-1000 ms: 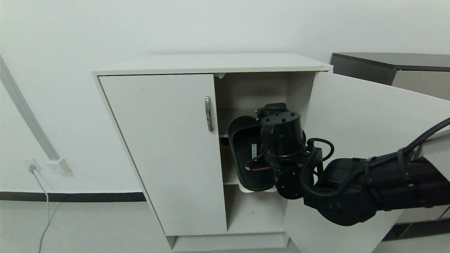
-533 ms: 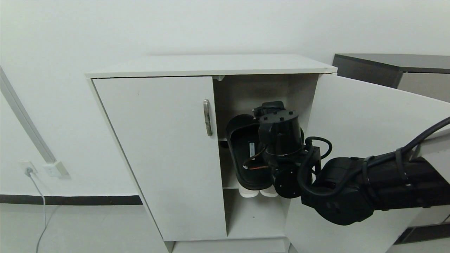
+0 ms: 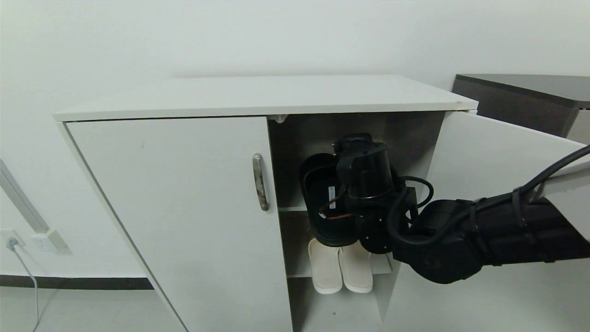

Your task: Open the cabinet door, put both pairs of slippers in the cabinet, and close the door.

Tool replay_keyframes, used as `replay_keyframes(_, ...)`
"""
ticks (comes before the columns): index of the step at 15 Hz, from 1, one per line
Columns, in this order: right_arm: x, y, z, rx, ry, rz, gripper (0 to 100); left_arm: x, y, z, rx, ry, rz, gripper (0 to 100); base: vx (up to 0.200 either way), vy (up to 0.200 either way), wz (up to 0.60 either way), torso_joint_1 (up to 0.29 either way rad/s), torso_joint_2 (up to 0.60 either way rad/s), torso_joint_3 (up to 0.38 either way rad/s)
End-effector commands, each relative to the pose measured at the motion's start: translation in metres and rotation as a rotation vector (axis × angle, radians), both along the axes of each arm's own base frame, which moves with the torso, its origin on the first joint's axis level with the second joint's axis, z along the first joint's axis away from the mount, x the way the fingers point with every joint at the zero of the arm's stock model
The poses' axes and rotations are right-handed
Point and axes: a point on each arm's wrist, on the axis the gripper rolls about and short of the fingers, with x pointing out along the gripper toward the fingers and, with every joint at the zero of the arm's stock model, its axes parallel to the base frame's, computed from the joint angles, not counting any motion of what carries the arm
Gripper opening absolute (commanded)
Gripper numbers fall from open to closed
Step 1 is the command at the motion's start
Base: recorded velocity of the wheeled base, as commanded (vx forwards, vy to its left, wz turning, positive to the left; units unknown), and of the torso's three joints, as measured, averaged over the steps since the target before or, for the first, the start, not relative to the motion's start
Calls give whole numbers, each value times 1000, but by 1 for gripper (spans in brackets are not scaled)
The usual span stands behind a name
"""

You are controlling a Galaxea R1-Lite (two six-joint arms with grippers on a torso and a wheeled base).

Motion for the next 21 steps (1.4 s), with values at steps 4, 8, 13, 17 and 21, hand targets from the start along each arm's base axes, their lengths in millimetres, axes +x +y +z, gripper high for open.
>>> replay_keyframes(4, 23, 12, 15, 80, 92, -23, 0, 0, 0, 0, -2, 0, 1, 0, 0, 0, 0, 0, 0, 0)
replay_keyframes(8, 53, 14, 5, 84, 90, -59, 0, 0, 0, 0, -2, 0, 1, 0, 0, 0, 0, 0, 0, 0)
replay_keyframes(13, 78, 15, -9, 79, 99, -76, 0, 0, 0, 0, -2, 0, 1, 0, 0, 0, 0, 0, 0, 0)
replay_keyframes(17, 81, 15, -15, 70, 106, -83, 0, 0, 0, 0, -2, 0, 1, 0, 0, 0, 0, 0, 0, 0)
replay_keyframes(21, 82, 15, -17, 60, 109, -83, 100, 0, 0, 0, -2, 0, 1, 0, 0, 0, 0, 0, 0, 0)
